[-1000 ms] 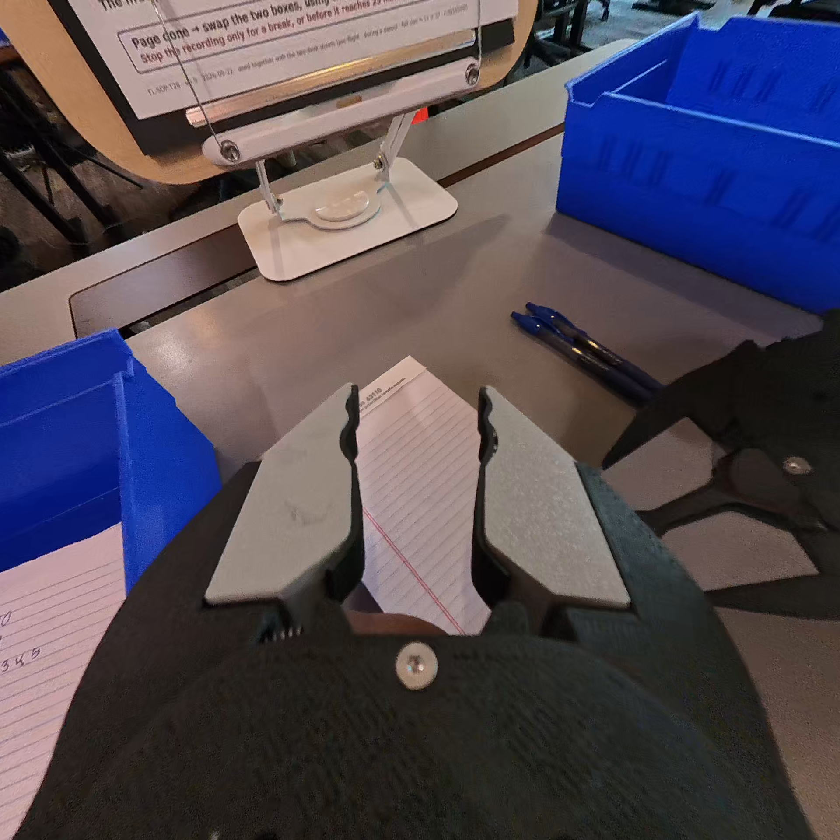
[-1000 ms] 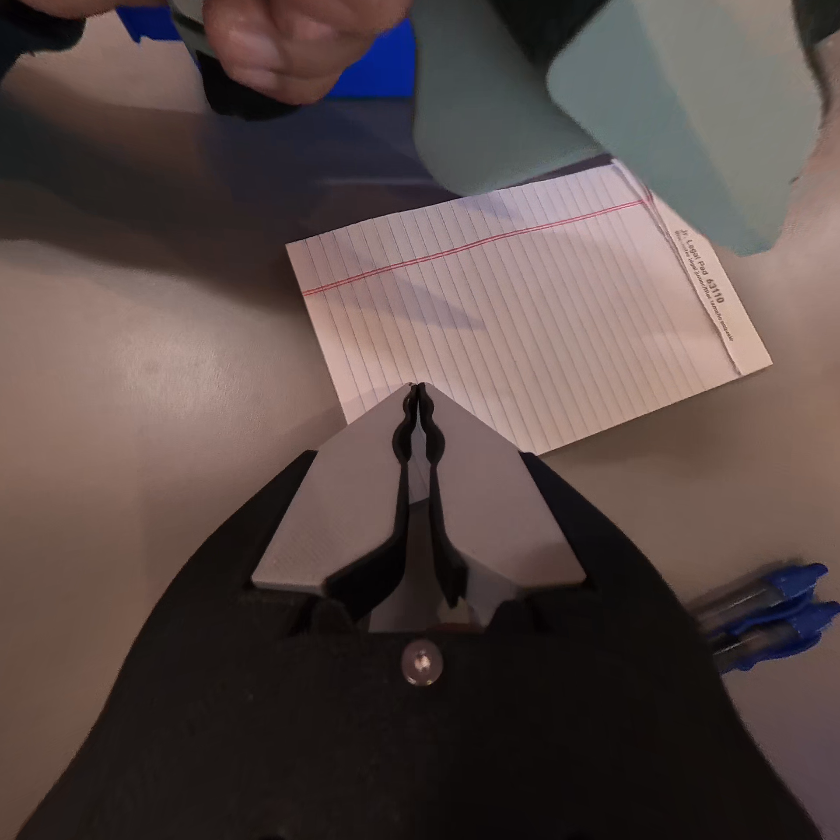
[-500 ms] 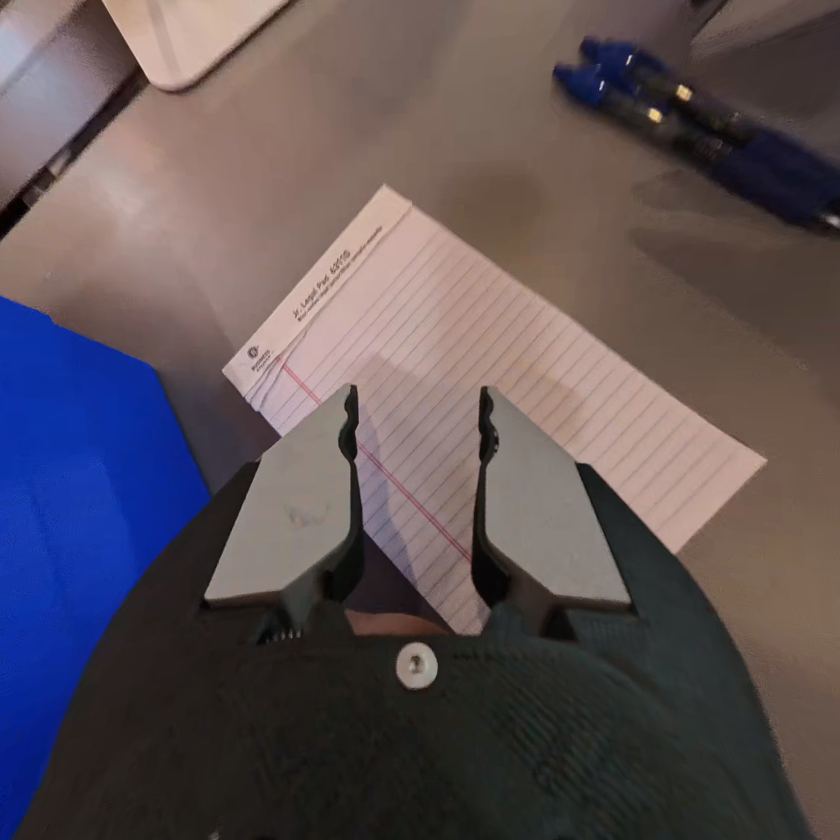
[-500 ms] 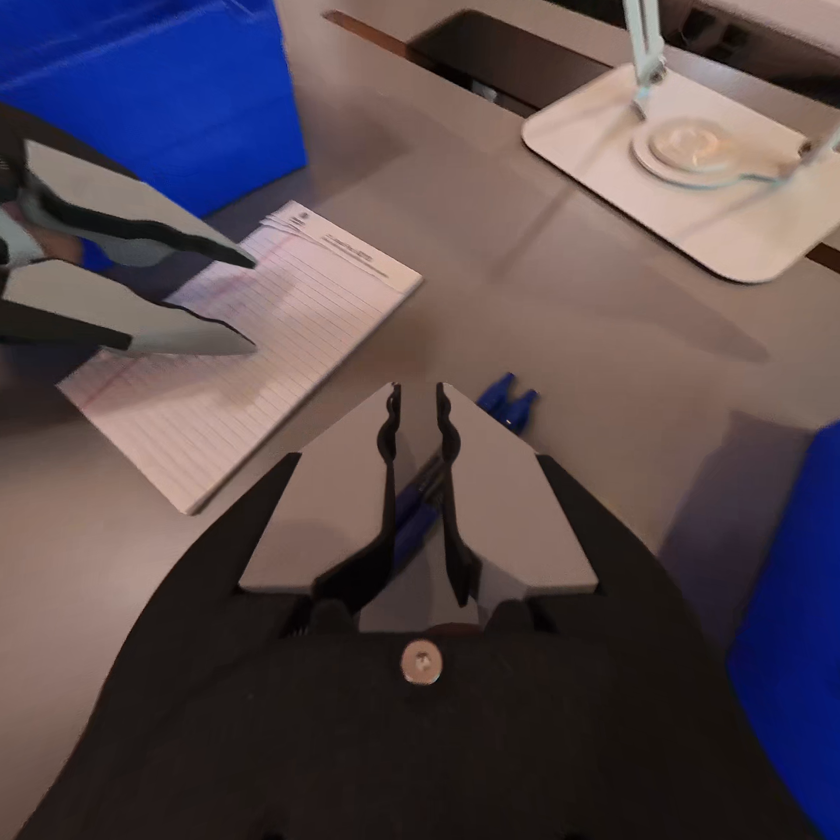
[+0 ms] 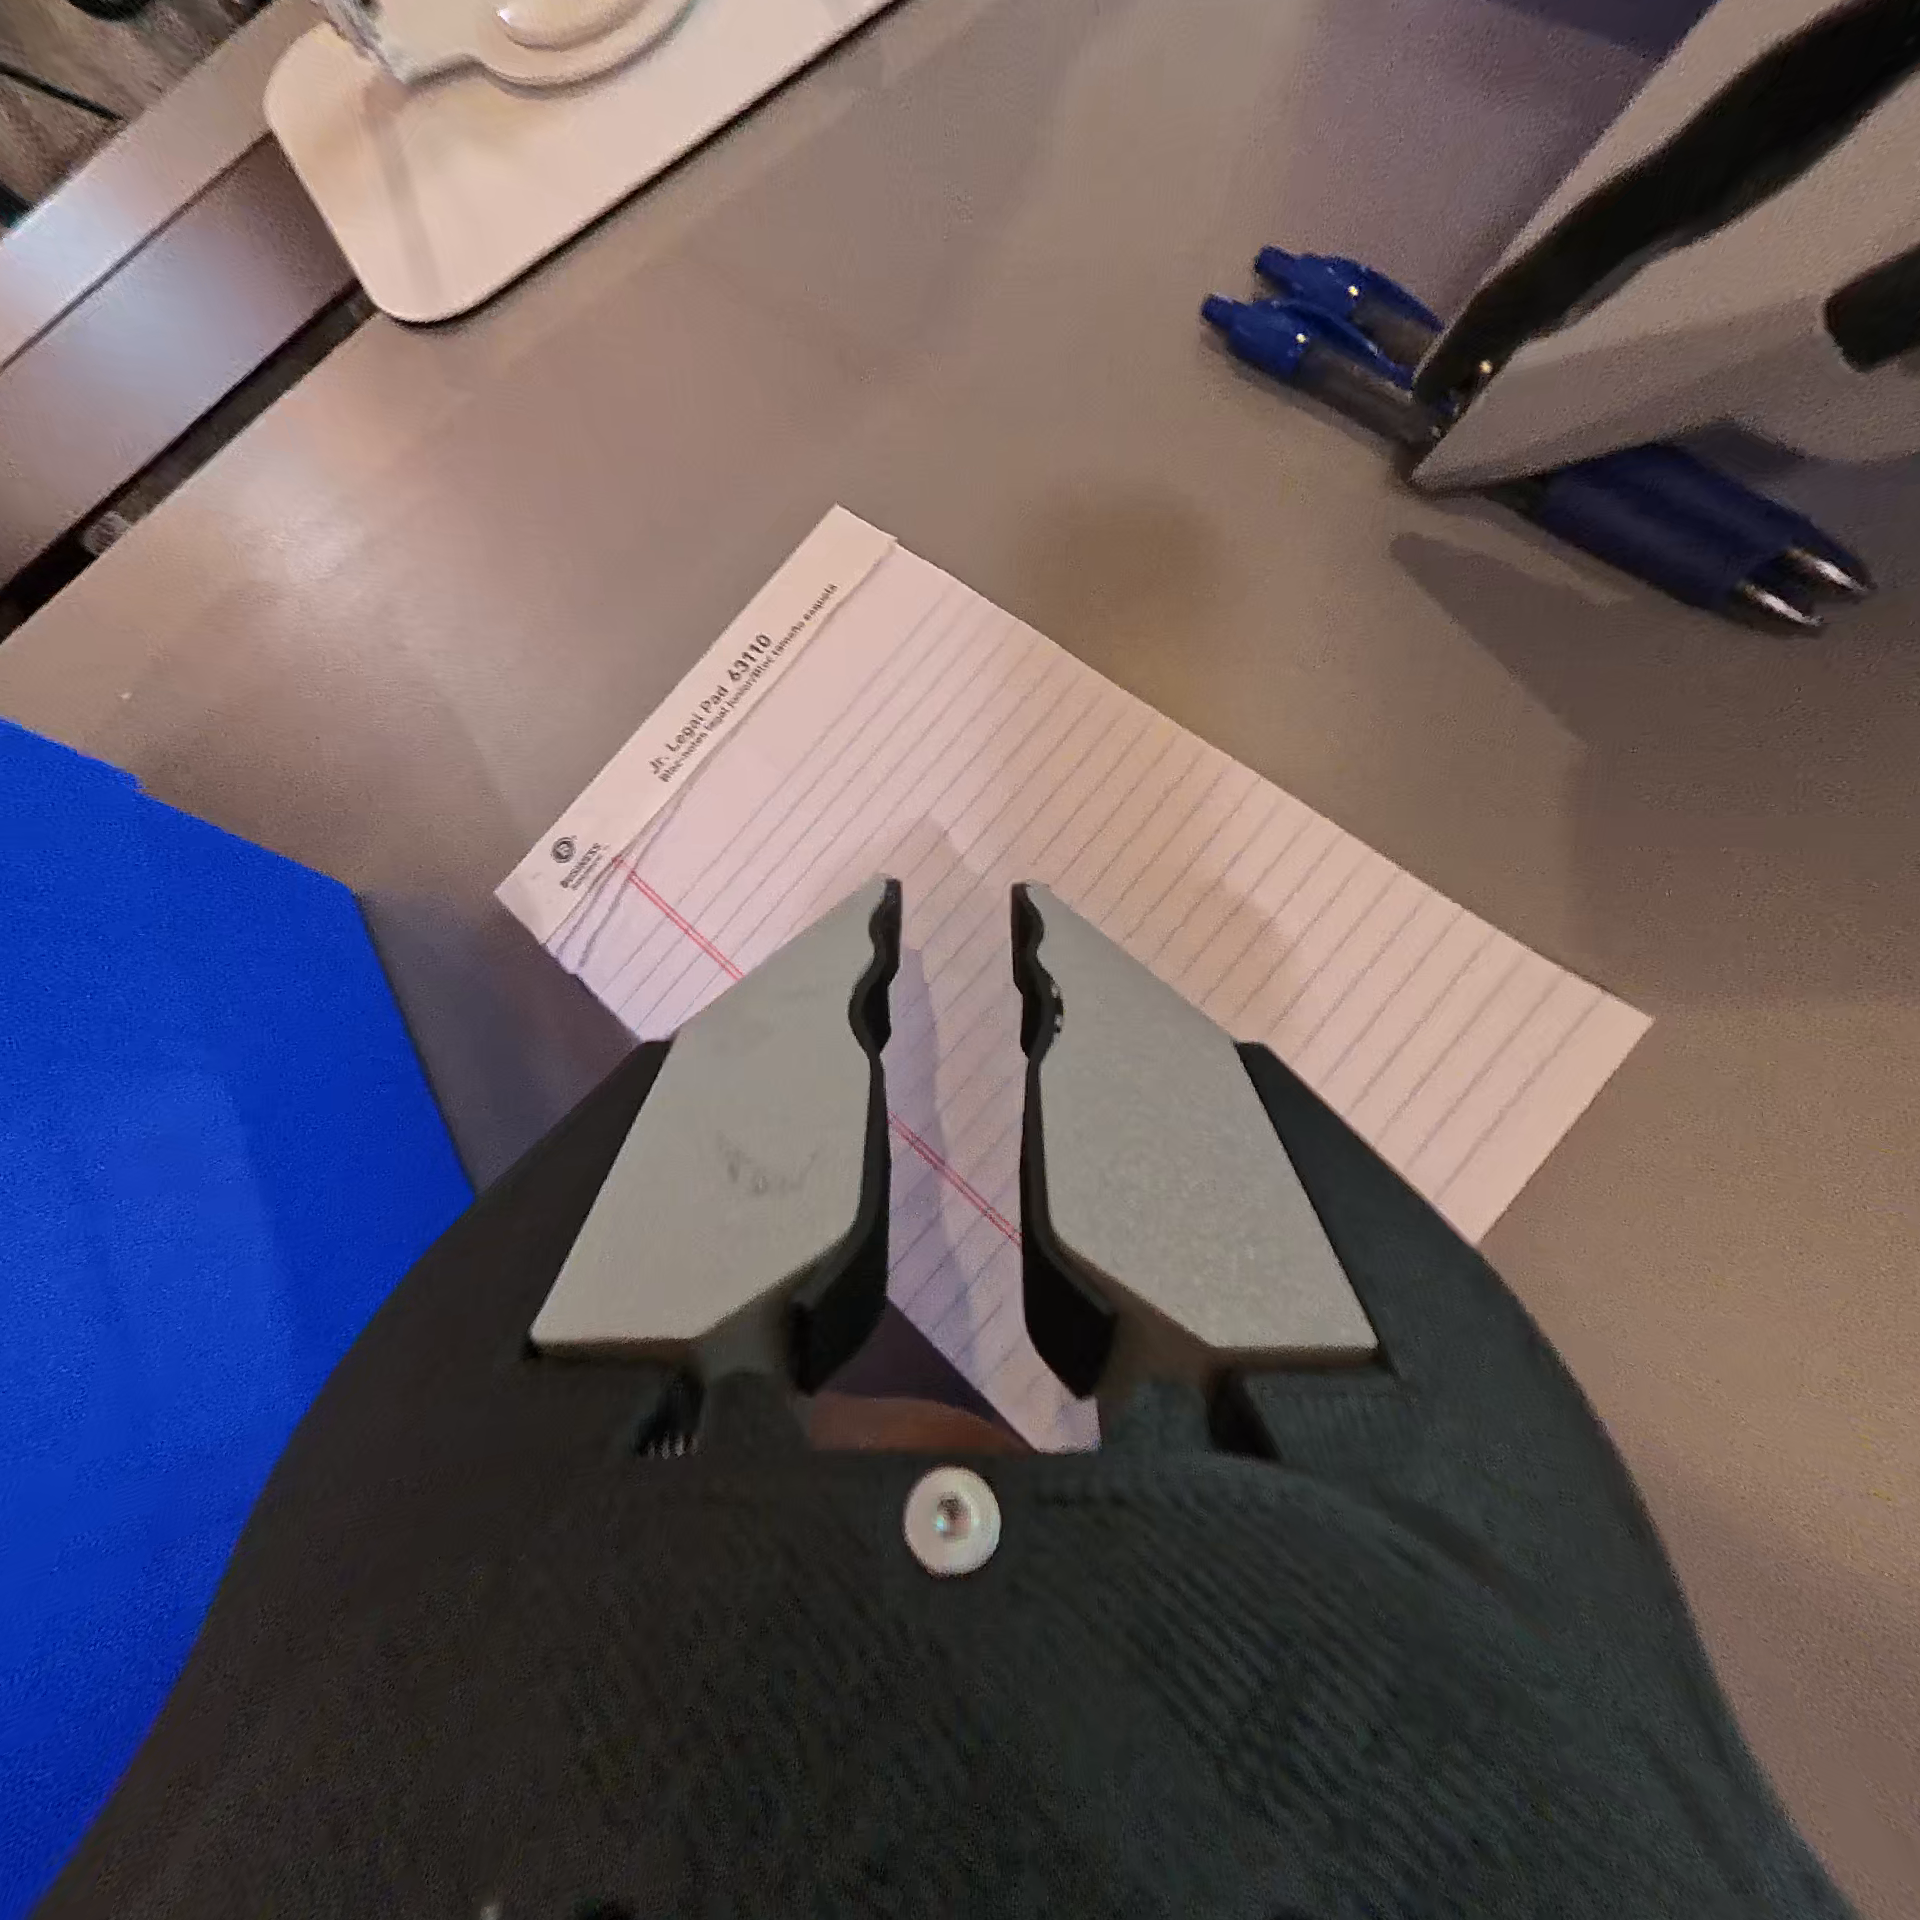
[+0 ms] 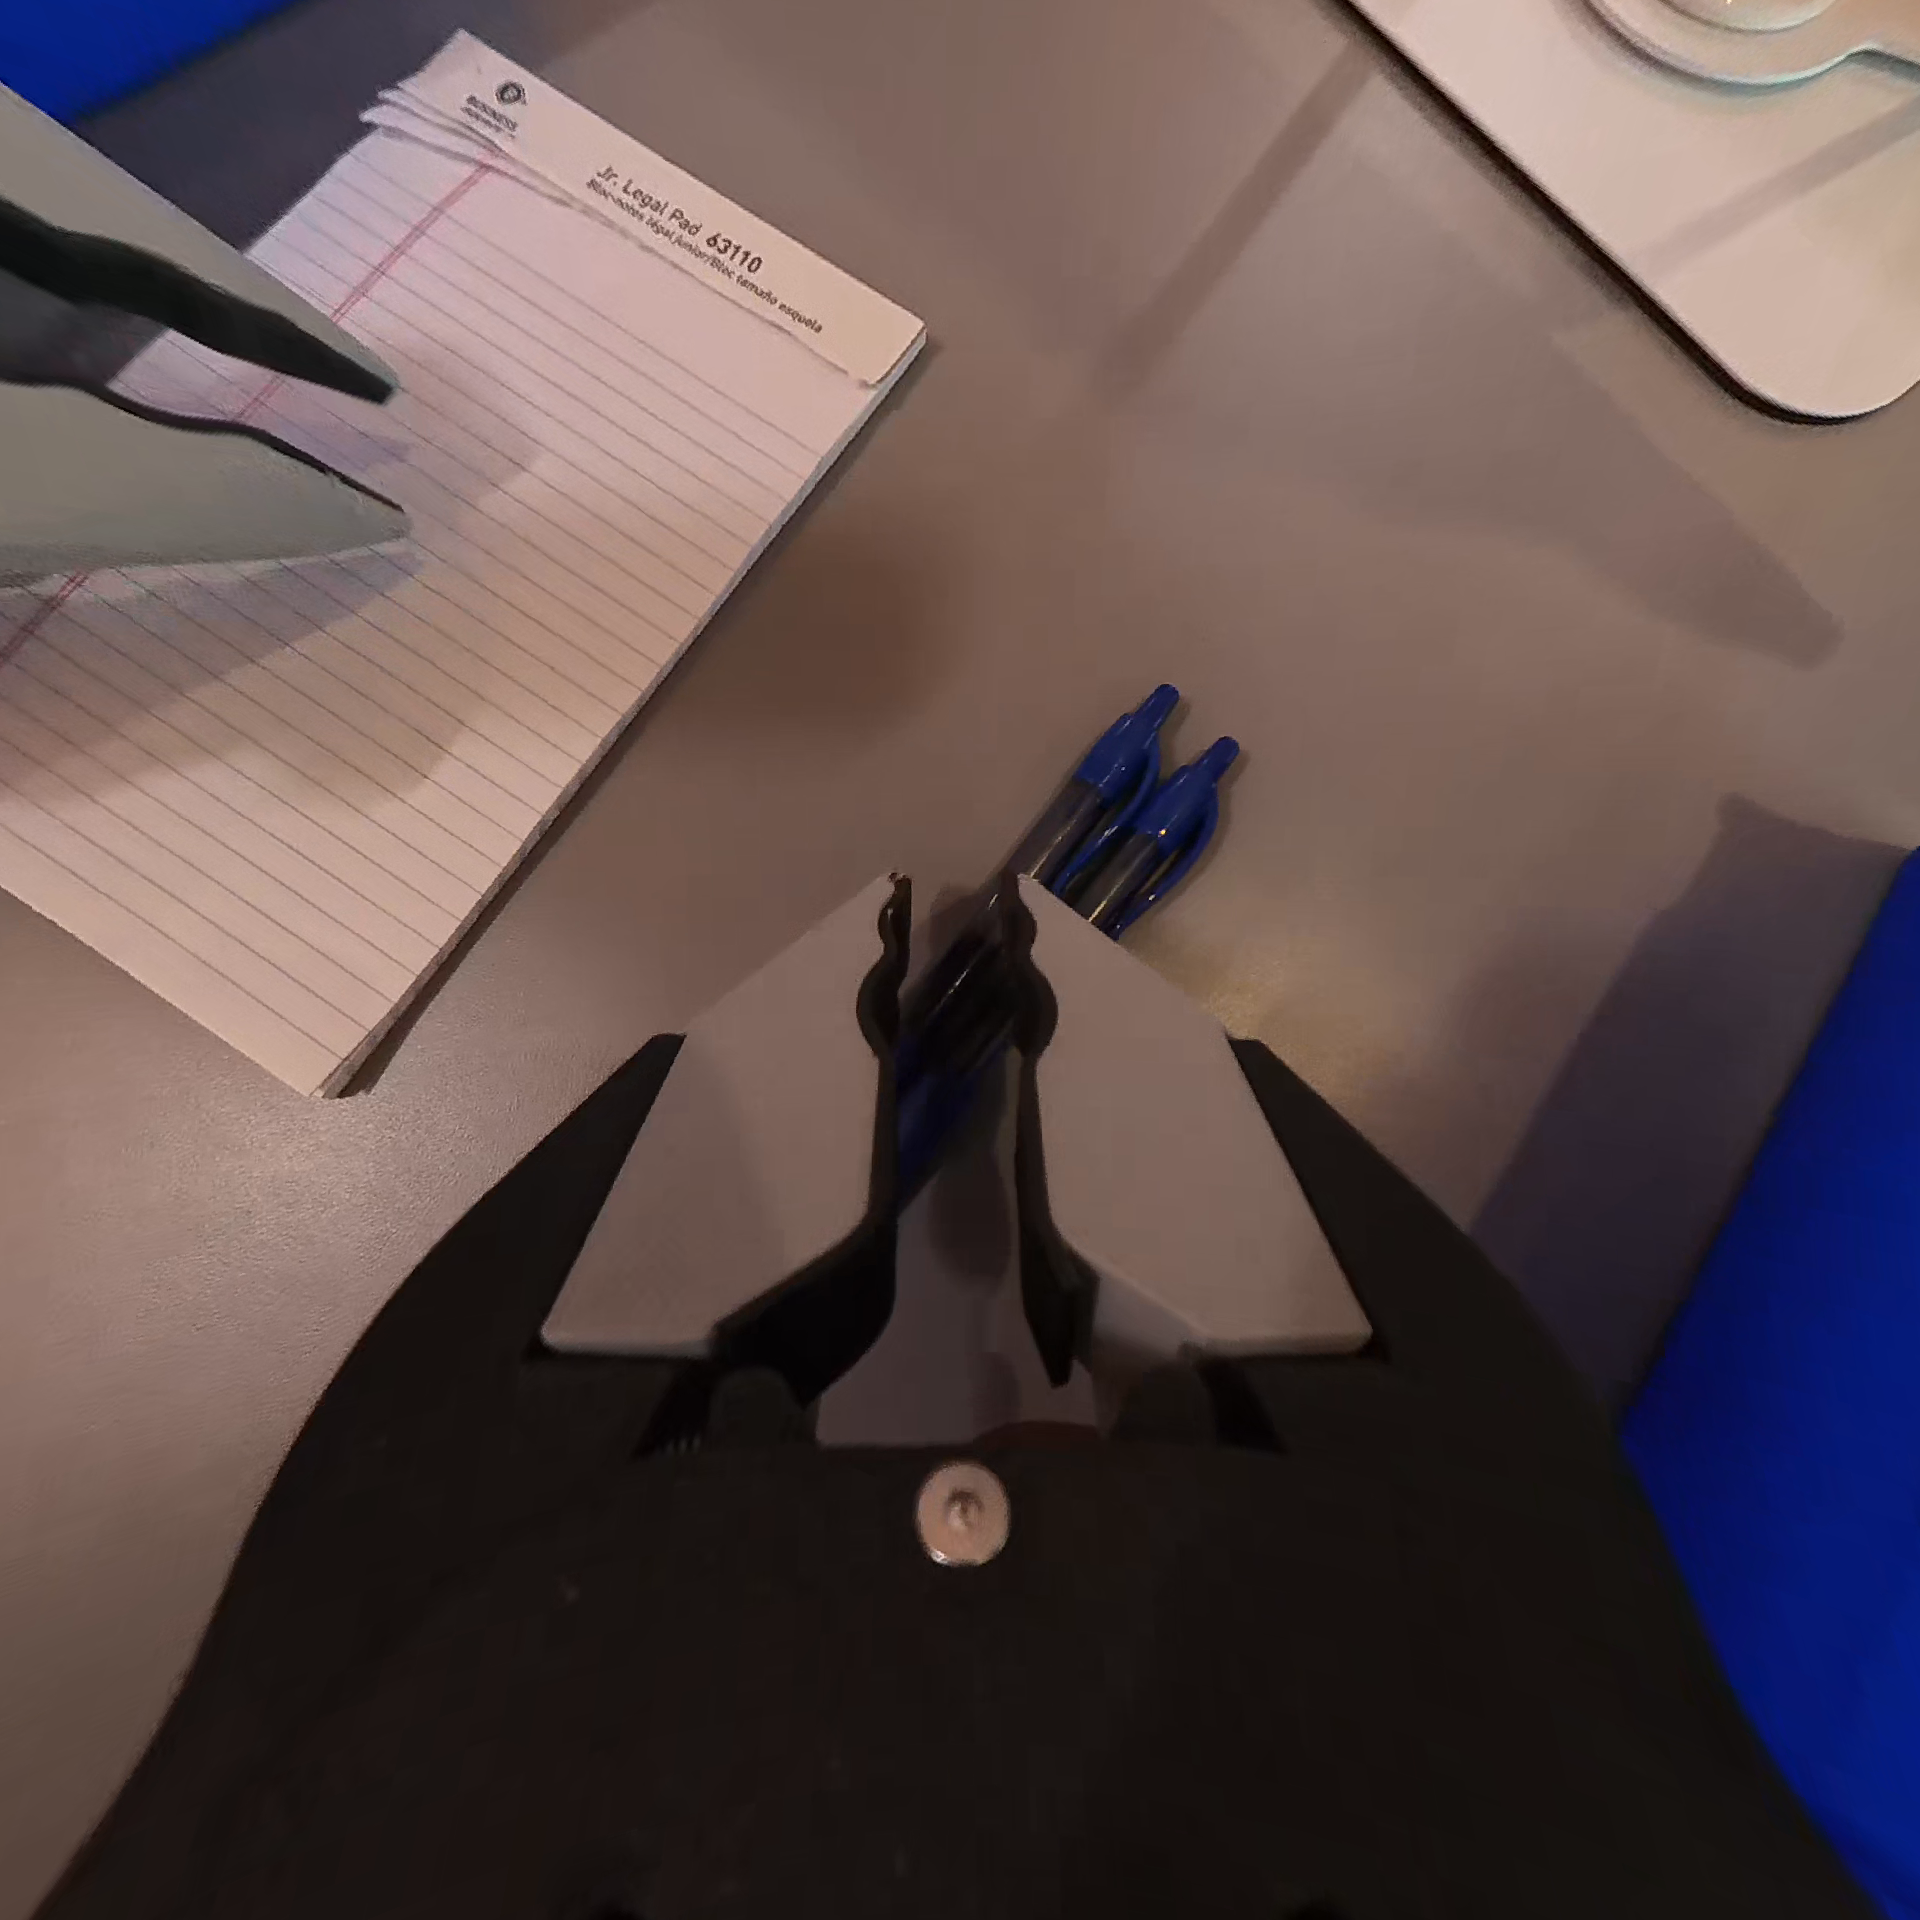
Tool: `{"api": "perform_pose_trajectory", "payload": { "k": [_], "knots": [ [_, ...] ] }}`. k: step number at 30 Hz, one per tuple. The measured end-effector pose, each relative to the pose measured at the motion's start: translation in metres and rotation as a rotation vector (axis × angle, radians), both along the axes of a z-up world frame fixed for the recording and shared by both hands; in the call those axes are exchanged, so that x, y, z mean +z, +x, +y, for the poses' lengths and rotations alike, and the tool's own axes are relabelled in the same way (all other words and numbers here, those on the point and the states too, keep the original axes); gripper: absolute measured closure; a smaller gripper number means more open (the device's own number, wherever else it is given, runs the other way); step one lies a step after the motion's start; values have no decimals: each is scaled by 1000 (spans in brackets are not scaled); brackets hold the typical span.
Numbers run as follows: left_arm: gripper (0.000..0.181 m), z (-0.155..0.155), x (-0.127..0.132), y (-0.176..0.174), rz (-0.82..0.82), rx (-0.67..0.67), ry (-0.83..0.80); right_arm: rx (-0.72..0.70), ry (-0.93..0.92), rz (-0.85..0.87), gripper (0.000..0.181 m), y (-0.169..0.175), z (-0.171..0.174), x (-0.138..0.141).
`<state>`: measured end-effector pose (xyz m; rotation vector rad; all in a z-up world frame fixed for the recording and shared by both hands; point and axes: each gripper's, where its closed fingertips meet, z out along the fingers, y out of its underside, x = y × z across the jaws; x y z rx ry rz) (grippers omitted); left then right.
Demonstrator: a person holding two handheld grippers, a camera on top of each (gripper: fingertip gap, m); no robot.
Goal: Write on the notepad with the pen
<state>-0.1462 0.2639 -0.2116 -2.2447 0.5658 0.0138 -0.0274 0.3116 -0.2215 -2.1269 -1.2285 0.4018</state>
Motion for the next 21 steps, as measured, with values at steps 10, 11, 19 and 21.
{"api": "perform_pose_trajectory", "payload": {
  "k": [10,11,19,21],
  "knots": [
    [149,8,-10,-36,118,149,1,15,57,-99,170,-3,-3,-10],
    [149,9,-10,-36,100,152,-5,14,56,-96,171,-3,-3,-10],
    [181,8,-16,-19,49,65,-8,34,25,-63,173,-8,-7,-10],
    [181,10,-16,-18,55,51,16,41,19,-43,174,-11,-9,-8]
  ]
}}
